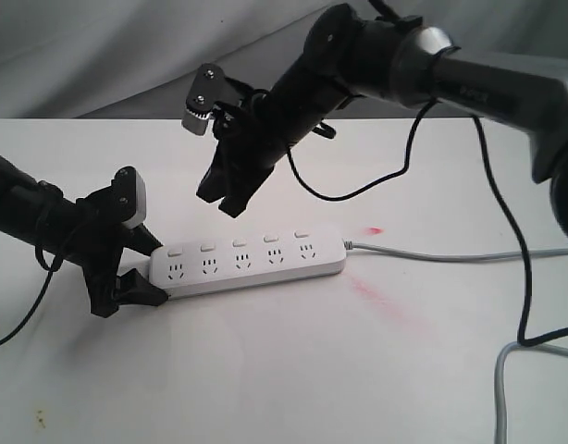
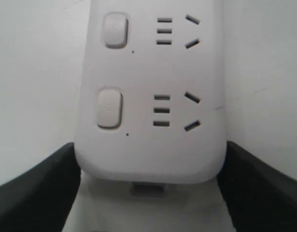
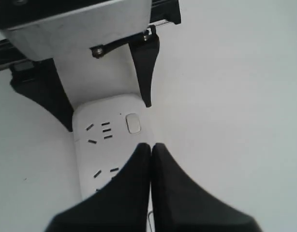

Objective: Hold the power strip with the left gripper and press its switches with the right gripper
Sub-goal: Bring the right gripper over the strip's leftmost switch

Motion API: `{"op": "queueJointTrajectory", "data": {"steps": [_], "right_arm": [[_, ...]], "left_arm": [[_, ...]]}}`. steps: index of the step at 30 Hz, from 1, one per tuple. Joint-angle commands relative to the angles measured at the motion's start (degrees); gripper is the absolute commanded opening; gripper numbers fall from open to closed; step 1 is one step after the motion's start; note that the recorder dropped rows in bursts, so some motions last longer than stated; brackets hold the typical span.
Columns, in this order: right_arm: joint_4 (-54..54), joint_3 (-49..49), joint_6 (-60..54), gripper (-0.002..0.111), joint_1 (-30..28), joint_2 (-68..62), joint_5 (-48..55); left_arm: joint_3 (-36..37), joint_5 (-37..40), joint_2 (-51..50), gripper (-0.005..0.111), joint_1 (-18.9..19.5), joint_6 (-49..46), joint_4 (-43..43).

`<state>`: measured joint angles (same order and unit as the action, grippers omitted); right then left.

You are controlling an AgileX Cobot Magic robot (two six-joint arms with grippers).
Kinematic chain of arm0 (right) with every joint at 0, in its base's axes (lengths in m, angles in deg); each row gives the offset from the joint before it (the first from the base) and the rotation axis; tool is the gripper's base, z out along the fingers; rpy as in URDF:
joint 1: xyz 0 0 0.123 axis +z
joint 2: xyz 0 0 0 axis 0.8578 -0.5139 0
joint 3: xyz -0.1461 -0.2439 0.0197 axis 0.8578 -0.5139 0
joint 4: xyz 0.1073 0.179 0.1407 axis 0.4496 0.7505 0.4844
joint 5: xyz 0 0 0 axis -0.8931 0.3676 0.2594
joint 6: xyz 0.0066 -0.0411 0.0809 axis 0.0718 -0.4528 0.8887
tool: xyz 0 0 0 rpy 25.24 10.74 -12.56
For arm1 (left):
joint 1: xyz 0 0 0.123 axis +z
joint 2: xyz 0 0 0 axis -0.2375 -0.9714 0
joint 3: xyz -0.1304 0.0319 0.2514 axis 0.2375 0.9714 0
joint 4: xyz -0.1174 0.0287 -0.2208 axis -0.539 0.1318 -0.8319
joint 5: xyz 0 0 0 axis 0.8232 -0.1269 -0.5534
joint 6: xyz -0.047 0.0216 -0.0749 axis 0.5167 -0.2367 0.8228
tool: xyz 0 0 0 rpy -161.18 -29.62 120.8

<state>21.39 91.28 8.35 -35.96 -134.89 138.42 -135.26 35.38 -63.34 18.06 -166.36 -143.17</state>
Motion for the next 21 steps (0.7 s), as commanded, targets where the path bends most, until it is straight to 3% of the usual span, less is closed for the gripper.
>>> {"op": "queueJointTrajectory", "data": {"steps": [1,4,10,12,21], "right_arm": [[0.52,1.16,-0.82,0.000,1.71,-2.63,-6.47],[2.18,1.16,-0.82,0.005,2.54,-4.17,-9.44],[3.98,1.28,-3.48,0.036,3.18,-5.60,-9.68],[3.98,1.28,-3.84,0.041,3.18,-5.75,-9.97],[6.14,1.28,-8.50,0.044,3.79,-6.44,-11.44]], "left_arm": [[-0.27,0.21,0.01,0.054,-0.31,0.16,-0.81],[-0.27,0.21,0.01,0.054,-0.31,0.16,-0.81],[-0.27,0.21,0.01,0.054,-0.31,0.28,-0.81],[-0.27,0.21,0.01,0.054,-0.31,0.28,-0.81],[-0.27,0.21,0.01,0.054,-0.31,0.15,-0.81]]}}
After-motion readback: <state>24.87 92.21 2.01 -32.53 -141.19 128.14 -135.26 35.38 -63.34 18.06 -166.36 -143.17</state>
